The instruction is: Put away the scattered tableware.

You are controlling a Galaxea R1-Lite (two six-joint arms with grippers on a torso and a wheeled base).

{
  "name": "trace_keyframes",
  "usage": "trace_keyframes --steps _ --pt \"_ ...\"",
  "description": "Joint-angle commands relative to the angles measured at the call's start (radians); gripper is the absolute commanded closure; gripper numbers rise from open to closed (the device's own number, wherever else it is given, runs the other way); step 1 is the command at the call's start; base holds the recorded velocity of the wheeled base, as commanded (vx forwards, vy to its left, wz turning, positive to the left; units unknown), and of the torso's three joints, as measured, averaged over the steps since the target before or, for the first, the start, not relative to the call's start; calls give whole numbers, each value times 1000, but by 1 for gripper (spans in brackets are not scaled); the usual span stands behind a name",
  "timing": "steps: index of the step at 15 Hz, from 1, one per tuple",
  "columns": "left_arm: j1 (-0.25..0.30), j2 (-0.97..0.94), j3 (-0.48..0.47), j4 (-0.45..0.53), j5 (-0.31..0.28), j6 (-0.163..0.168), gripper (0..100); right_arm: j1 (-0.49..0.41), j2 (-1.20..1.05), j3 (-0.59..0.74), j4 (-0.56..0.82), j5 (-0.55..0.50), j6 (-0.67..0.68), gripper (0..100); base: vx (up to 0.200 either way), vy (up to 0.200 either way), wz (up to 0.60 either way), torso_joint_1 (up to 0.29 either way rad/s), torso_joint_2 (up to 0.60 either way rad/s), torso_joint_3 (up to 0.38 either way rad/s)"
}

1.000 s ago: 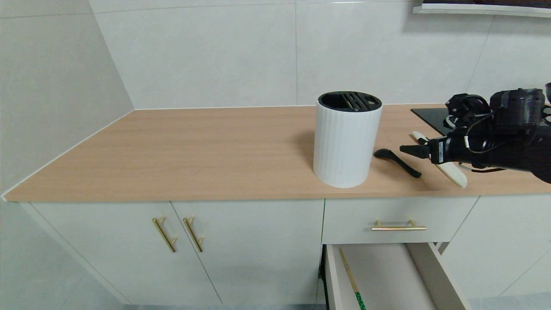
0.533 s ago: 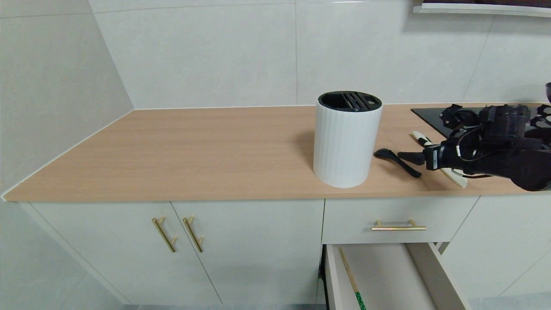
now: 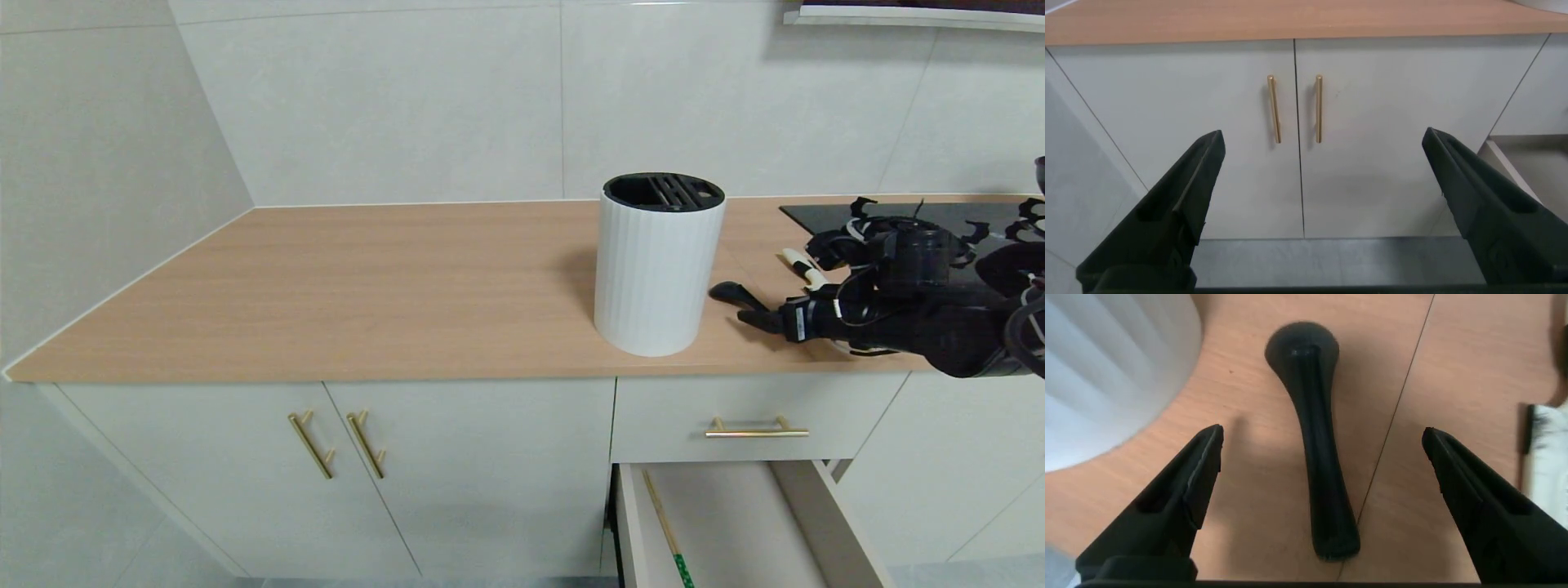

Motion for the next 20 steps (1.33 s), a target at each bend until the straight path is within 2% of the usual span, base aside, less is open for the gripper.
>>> trace_keyframes --steps 1,9,10,18,20 --pt "-1 0 0 0 0 0 0 1 24 -4 0 -1 1 0 0 0 0 0 0 0" --pt "-1 0 0 0 0 0 0 1 24 -7 0 -7 -1 0 0 0 0 0 0 0" --pt "1 0 0 0 0 0 0 1 24 -7 0 -7 -1 100 0 0 0 0 0 0" --pt "1 0 0 0 0 0 0 18 10 -1 0 -10 1 100 0 0 0 0 0 0" --pt "1 0 0 0 0 0 0 27 -8 -1 3 -41 4 100 0 0 0 0 0 0"
